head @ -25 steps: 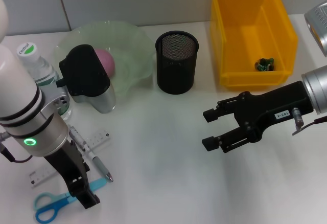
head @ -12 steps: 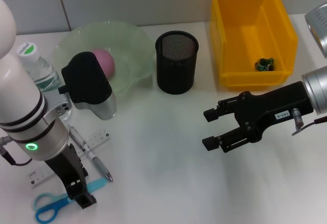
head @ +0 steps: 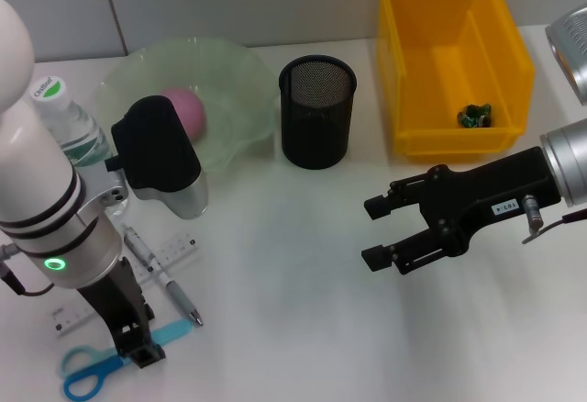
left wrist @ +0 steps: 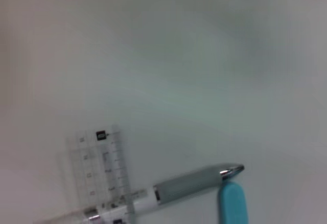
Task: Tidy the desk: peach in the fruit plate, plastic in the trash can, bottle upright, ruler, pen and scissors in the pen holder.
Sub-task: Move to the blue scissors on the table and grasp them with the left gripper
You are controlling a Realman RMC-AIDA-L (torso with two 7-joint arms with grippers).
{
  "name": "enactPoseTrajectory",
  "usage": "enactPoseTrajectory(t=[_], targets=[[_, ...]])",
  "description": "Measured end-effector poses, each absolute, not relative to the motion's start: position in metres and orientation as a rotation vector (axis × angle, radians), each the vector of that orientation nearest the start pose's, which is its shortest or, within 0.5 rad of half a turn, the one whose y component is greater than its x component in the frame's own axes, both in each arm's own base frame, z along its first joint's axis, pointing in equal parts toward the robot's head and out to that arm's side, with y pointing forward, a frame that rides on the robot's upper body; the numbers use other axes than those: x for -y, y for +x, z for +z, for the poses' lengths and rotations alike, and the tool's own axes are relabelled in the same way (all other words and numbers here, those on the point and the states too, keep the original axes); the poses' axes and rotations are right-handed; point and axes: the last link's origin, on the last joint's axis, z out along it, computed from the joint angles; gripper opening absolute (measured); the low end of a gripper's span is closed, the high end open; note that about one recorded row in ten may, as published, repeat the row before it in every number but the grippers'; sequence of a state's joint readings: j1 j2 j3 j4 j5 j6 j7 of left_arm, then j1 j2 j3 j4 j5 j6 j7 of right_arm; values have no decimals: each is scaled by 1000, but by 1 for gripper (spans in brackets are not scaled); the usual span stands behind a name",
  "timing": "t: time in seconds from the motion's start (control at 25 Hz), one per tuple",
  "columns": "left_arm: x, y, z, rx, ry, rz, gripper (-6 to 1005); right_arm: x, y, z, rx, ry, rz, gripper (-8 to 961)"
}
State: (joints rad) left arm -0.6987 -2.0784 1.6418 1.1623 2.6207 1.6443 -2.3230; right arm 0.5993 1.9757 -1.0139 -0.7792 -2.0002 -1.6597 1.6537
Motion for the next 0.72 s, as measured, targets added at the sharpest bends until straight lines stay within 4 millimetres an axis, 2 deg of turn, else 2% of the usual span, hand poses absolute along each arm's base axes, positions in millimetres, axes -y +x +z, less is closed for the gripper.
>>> enactPoseTrajectory(t=[0.4, 0.72], targets=[[-325, -189, -50, 448, -2881, 1043, 523, -338, 227, 12, -618, -3055, 385, 817], [-323, -189, -51, 428, -2894, 1045, 413, -338, 227, 12, -618, -3055, 386, 817]])
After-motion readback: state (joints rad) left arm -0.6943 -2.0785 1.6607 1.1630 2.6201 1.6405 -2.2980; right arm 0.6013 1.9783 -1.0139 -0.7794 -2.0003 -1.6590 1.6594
